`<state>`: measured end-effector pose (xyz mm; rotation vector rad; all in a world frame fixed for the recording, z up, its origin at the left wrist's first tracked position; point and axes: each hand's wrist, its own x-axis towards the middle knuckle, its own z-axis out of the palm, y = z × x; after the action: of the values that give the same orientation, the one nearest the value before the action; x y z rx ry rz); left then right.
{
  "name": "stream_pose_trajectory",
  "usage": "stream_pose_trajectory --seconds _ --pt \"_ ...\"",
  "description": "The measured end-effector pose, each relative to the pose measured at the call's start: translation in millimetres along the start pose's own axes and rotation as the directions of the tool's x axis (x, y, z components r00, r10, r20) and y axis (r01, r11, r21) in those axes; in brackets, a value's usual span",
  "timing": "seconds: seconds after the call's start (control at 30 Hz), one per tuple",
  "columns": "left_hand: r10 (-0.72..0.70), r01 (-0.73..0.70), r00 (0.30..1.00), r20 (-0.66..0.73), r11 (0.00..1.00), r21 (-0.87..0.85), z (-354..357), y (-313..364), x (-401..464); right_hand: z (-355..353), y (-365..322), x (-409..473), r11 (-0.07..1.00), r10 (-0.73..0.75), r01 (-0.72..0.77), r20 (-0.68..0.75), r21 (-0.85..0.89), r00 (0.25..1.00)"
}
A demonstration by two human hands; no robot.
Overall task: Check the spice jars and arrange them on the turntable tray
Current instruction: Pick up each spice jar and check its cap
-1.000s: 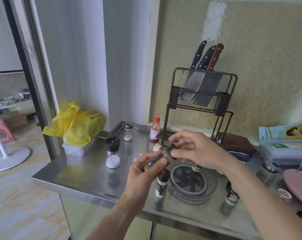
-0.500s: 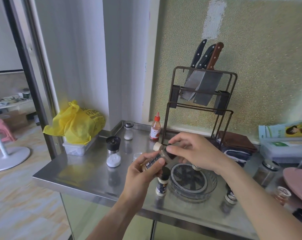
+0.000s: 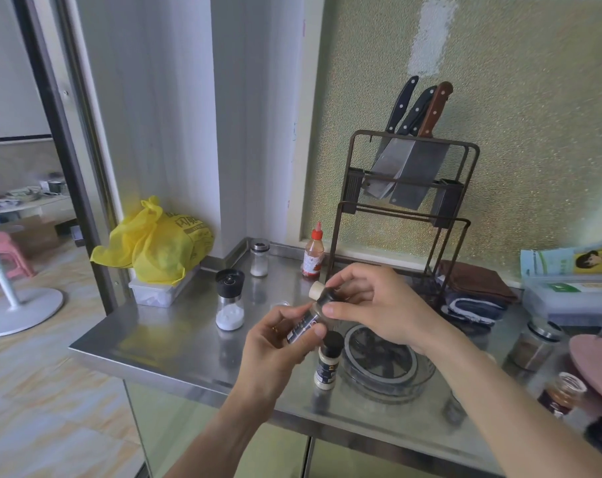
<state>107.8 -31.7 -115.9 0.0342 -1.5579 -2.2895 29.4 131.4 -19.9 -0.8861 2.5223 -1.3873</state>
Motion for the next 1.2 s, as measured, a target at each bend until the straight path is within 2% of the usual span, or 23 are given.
stream_pose_trajectory --seconds 0.13,0.2,0.3,0.37,0.47,0.57,0.63,0.87,0.97,1.07,1.2 --pt "0.023 -0.023 1.0 0.007 0.999 0.047 -3.8 -1.8 0.6 14.3 1.2 2.4 0.998 -0.049 0.046 -0.062 -0.051 0.997" --pt "0.057 -0.052 0.998 -0.027 0.984 0.169 -7.7 -3.2 2.6 25.2 2.4 3.0 0.991 -0.088 0.08 -0.073 -0.103 0.993" --pt "0.142 -0.092 0.985 -0.095 0.911 0.403 -13.1 -6.0 5.4 35.9 6.3 3.7 0.989 -0.112 0.107 -0.042 -0.104 0.993" --pt "0.164 -0.054 0.972 -0.169 0.854 0.518 -22.0 -13.6 8.4 38.5 11.0 3.5 0.978 -0.123 0.113 -0.044 -0.177 0.991" --pt "0.165 0.082 0.937 -0.307 0.753 0.653 -43.2 -28.3 12.6 41.3 24.5 -0.3 0.927 -0.135 0.097 -0.082 -0.361 0.987" --pt "0.149 0.176 0.915 -0.375 0.688 0.704 -58.4 -40.8 13.8 44.7 40.7 -9.1 0.906 -0.102 0.039 -0.128 -0.422 0.986" --pt "0.155 0.188 0.909 -0.386 0.673 0.715 -61.2 -45.7 13.3 47.4 50.8 -14.8 0.897 -0.095 0.014 -0.16 -0.442 0.983" --pt "0.192 0.159 0.921 -0.339 0.608 0.778 -61.0 -56.9 14.7 51.3 68.8 -30.9 0.89 -0.05 -0.054 -0.215 -0.453 0.975" --pt "0.271 0.143 0.897 -0.35 0.572 0.808 -57.0 -54.3 7.6 50.3 74.5 -40.7 0.893 -0.038 -0.071 -0.233 -0.444 0.972" --pt "0.416 0.015 0.862 -0.29 0.55 0.835 -33.4 -40.7 -1.3 43.1 84.3 -54.2 0.889 -0.02 -0.1 -0.256 -0.448 0.967" --pt "0.569 -0.252 0.82 -0.062 0.457 0.853 19.1 -22.7 -8.5 26.3 99.1 -78.9 0.874 0.027 -0.171 -0.305 -0.455 0.952"
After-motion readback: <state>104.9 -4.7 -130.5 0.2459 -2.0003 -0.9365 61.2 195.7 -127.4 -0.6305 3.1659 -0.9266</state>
